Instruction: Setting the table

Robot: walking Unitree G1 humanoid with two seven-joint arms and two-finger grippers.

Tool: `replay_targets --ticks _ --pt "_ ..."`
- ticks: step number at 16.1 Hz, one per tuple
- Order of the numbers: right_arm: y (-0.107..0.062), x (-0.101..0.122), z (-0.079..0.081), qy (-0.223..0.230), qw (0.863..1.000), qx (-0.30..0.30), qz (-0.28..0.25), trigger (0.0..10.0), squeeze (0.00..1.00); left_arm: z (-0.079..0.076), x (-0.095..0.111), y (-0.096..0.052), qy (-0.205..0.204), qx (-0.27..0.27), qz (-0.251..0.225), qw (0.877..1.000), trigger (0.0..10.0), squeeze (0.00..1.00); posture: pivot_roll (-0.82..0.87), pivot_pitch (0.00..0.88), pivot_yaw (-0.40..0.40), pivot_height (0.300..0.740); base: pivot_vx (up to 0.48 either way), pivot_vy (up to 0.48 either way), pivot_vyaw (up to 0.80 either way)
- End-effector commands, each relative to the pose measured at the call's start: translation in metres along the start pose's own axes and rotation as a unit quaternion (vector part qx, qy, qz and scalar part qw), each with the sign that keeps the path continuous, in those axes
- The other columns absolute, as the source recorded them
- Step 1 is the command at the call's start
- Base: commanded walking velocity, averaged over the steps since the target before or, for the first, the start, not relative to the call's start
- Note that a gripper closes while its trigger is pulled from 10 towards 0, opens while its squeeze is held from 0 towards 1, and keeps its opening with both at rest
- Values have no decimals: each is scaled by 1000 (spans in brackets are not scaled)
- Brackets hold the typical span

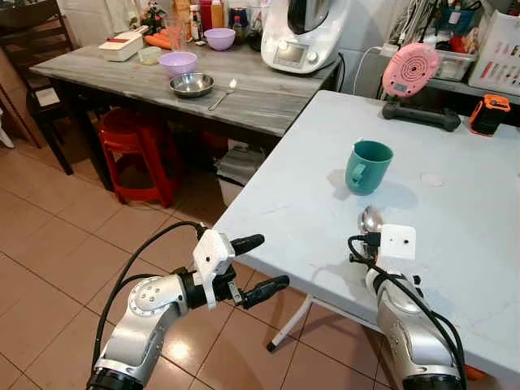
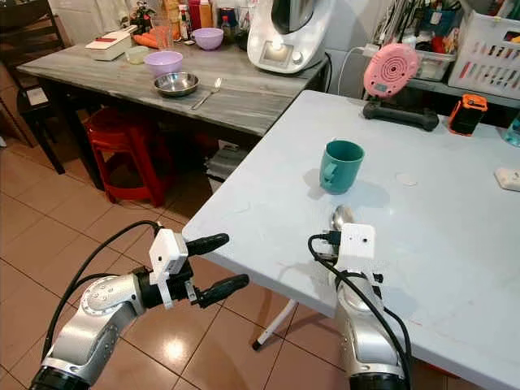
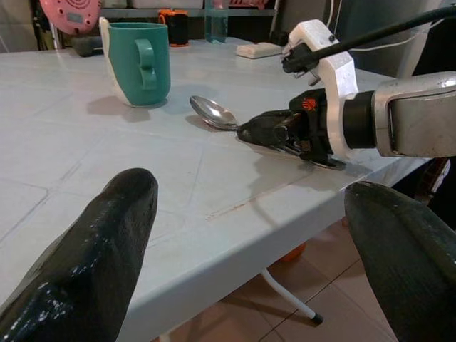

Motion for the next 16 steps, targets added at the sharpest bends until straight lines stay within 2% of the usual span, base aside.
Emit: replay_targets --ticks 1,5,10,12,14,15,16 --pt "-3 -27 -27 4 996 -61 58 0 0 -1 0 -1 7 -10 5 1000 10000 0 -91 0 31 740 0 0 0" --pt "-1 -27 -23 59 994 -63 61 0 0 -2 0 1 11 -17 5 1000 10000 0 -89 0 31 740 0 0 0" --pt "-1 -16 -20 87 993 -66 42 0 0 -1 1 1 16 -11 2 1000 10000 0 -88 0 32 740 0 0 0" --pt "-3 -4 -11 110 992 -52 16 0 0 15 1 -1 18 61 2 998 10000 0 -91 0 31 740 0 0 0" --pt "-9 17 1 112 993 -28 -36 0 0 42 -3 -6 10 182 8 983 10000 0 -91 0 31 740 0 0 0" --pt "-11 22 3 114 992 -23 -51 0 0 48 -4 -9 8 213 9 977 10000 0 -94 0 30 740 0 0 0" --pt "-15 31 8 87 992 -9 -87 8784 0 61 -6 -17 17 278 18 960 10000 0 -95 0 28 740 0 0 0"
Point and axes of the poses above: a point about 5 cm out from each wrist's last joint towards the gripper, its own y axis pointing out of the wrist towards the gripper, its own x axis along the axis of the wrist's last joint, z = x × y, the point moved 2 cm from there along y, pointing out of the wrist towards the gripper, and after that the axes turned 6 degrees about y, right-handed, at the moved point
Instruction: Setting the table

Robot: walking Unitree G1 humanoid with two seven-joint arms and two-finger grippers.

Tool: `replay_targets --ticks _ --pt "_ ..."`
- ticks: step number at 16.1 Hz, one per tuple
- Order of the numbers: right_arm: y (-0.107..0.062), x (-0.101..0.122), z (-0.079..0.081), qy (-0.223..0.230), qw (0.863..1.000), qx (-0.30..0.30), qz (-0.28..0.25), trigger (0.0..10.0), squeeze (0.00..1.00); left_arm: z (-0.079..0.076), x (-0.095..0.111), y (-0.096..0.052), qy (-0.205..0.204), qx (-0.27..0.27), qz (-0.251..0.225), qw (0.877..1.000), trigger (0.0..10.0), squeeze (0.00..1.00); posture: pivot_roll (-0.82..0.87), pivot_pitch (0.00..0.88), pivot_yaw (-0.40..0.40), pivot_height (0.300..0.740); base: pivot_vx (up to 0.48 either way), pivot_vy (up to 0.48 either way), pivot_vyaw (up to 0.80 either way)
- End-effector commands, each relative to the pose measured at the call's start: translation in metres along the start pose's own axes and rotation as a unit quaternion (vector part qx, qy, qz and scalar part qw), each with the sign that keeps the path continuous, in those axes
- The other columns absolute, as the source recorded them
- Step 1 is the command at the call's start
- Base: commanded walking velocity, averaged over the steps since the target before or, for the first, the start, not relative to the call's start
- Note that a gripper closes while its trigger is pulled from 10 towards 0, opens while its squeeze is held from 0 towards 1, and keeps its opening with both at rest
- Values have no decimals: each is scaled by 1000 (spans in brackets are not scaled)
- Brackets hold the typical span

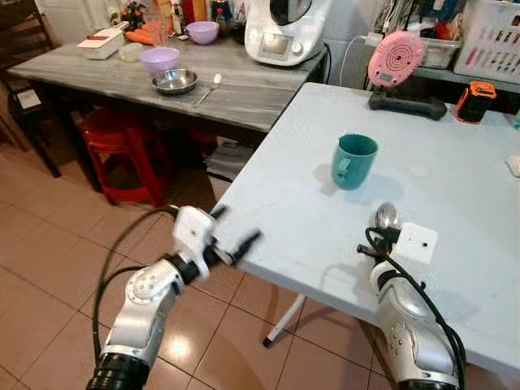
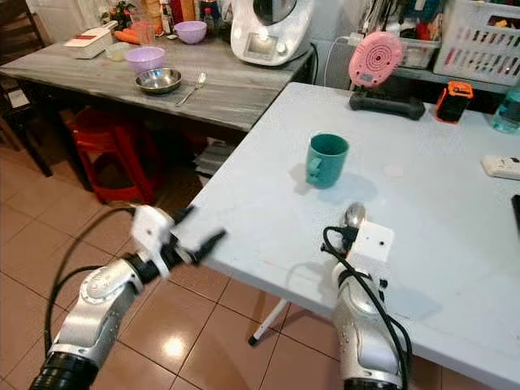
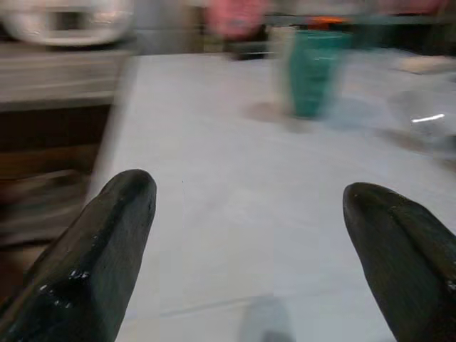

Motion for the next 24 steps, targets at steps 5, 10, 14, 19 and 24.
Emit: replay_targets --ticks 5,10,14,19,24 --pt "-9 11 7 23 999 16 -43 10000 0 14 3 3 -45 72 -12 996 10000 0 -93 0 19 740 0 0 0" --pt "-6 11 8 2 998 23 -53 10000 0 14 3 9 -76 78 -15 994 10000 0 -94 0 18 740 0 0 -756" --pt "-6 12 9 -1 998 29 -63 10000 0 11 4 12 -79 72 -17 994 10000 0 -94 0 19 740 0 254 -339" --pt "-5 12 9 1 997 33 -64 10000 0 9 2 15 -81 68 -15 994 10000 0 -105 0 22 740 0 355 0" --pt "-5 13 8 2 997 29 -66 10000 0 6 2 18 -84 62 -15 994 10000 0 -110 0 25 740 0 362 -326"
Point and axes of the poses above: a point about 5 cm out from each wrist's last joint towards the gripper, its own y axis pointing out of the wrist towards the gripper, its own x axis along the axis of the wrist's last joint, z = x × y, the point moved 2 cm from there along y, pointing out of the wrist towards the gripper, and after that the axes turned 6 degrees about y, right-handed, at the moved point
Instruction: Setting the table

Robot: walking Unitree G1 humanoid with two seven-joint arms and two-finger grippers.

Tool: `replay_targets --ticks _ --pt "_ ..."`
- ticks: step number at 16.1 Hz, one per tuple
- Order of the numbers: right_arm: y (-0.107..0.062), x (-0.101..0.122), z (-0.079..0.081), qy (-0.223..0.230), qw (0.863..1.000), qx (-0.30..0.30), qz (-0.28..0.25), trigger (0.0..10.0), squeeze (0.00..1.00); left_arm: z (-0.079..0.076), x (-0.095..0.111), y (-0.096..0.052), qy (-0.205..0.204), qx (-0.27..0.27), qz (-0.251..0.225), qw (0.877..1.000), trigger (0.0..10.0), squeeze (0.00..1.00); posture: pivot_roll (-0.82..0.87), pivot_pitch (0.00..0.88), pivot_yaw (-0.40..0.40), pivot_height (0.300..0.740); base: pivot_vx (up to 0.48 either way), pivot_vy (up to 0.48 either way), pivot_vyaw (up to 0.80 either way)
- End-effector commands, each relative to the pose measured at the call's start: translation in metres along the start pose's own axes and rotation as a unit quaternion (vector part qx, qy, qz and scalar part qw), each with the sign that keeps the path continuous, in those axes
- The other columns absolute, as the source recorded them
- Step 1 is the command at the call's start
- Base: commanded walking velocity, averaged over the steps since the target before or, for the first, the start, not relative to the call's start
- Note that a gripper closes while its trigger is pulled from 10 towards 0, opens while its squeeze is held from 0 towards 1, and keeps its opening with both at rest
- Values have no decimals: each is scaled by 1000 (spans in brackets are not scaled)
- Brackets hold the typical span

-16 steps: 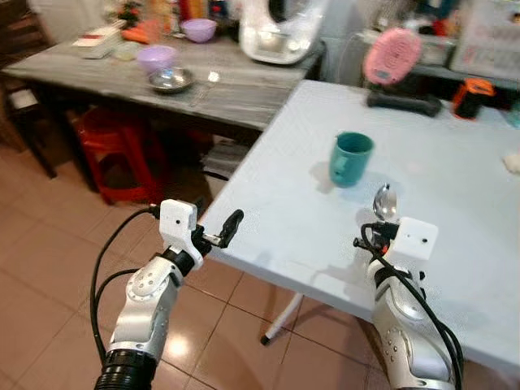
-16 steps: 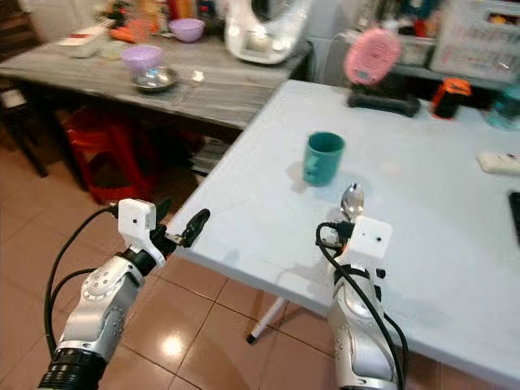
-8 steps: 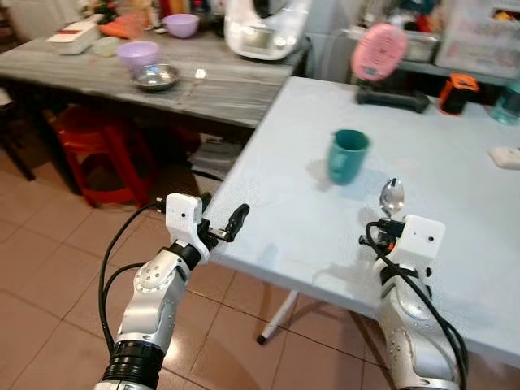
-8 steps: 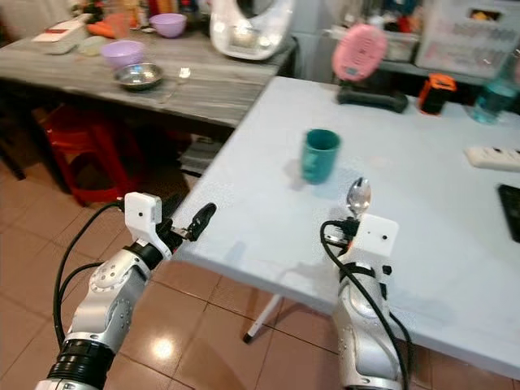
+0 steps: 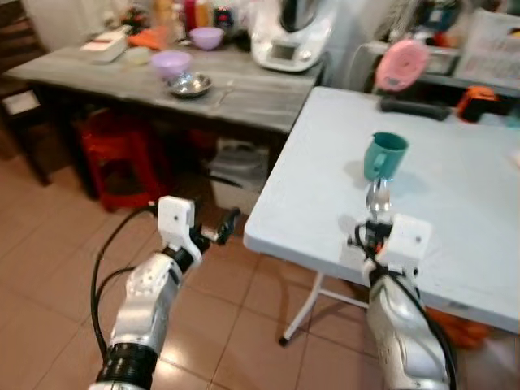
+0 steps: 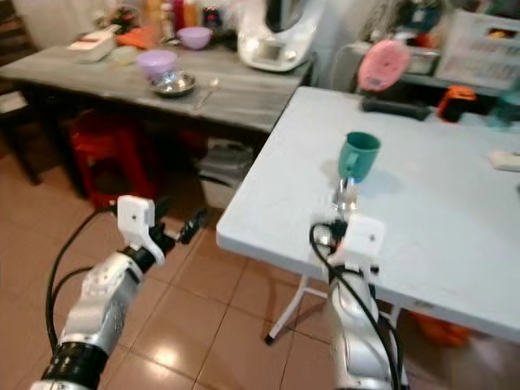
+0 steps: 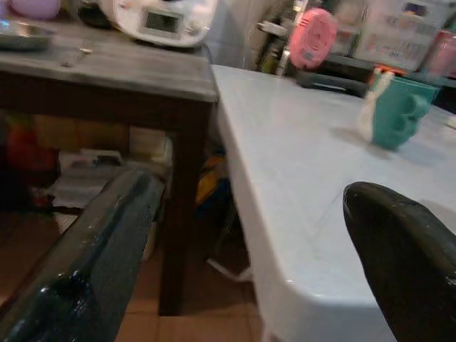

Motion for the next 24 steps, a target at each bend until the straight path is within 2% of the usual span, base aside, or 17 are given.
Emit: replay_targets --ticks 1,6,16,21,24 --pt "2 5 -7 -3 1000 -9 -10 10000 0 -11 4 8 0 -17 -8 1000 10000 0 -111 0 28 740 0 360 -544" --pt "1 5 -7 0 1000 -9 -12 10000 0 -16 3 8 -3 -24 -10 1000 10000 0 -114 0 27 740 0 364 -509" --pt "2 5 -7 1 1000 -9 -14 10000 0 -22 3 10 -8 -27 -12 1000 10000 0 -111 0 27 740 0 363 0" --pt "2 5 -6 3 1000 -8 -14 10000 0 -23 2 11 -10 -29 -11 999 10000 0 -109 0 27 740 0 364 -491" --pt "2 4 -6 5 1000 -7 -13 10000 0 -23 2 11 -10 -28 -11 999 10000 0 -107 0 27 740 0 365 0"
Point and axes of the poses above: a point about 5 cm out from each wrist's last joint towards the gripper, its own y axis pointing out of the wrist towards the gripper, its own x axis along the axis of the wrist's last joint, z = x × y, the point moved 2 cm from there along y, pointing out of the wrist towards the gripper, and after that the axes turned 6 degrees about y, right-handed, at the moved point
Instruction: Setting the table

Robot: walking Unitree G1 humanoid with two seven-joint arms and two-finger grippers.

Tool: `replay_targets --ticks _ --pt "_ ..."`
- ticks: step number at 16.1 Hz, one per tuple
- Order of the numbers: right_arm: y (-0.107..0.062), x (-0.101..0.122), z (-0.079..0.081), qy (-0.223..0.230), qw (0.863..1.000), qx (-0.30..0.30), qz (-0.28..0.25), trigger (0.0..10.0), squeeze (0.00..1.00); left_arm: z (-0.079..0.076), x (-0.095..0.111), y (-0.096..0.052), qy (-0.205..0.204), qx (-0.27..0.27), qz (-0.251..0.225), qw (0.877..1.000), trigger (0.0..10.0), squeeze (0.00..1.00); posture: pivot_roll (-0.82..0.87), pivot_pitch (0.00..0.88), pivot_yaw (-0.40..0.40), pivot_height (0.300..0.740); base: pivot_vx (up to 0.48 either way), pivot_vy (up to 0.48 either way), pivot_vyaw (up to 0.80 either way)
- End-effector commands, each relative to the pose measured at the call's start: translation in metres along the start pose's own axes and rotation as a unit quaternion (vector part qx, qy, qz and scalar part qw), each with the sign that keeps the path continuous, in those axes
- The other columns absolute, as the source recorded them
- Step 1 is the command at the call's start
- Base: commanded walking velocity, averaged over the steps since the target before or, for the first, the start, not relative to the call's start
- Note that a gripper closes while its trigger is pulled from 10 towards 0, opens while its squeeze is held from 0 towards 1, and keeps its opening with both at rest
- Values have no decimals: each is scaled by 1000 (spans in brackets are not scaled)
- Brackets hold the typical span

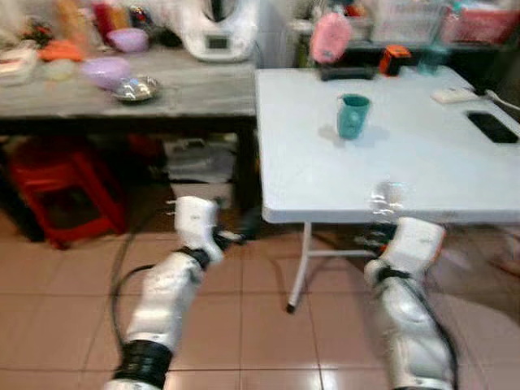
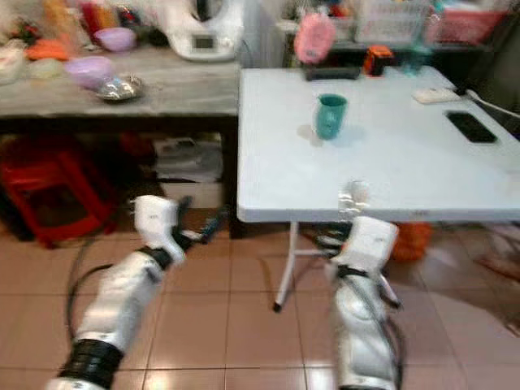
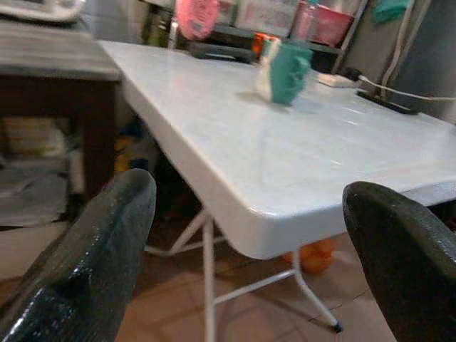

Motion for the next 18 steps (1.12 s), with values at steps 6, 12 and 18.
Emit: replay_targets --ticks 6,12,18 --pt "2 8 -1 -1 1000 8 -18 10000 0 -3 2 3 8 8 -2 1000 10000 0 -104 0 26 740 0 367 0" --pt "0 18 -3 -39 998 17 -54 10000 0 34 0 -16 62 126 2 990 10000 0 -91 0 27 740 0 368 0" --pt "1 16 1 -36 997 23 -57 10000 0 25 -7 -20 61 131 9 990 10000 0 -77 0 28 740 0 344 0"
Point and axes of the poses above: a point about 5 cm out from each wrist's last joint towards the gripper, its own y axis pointing out of the wrist towards the gripper, its own x axis along the axis of the wrist's last joint, z = x × y, the point moved 2 cm from there along y, pointing out of the wrist towards the gripper, and after that the axes turned 6 degrees about y, right-handed, at the moved point
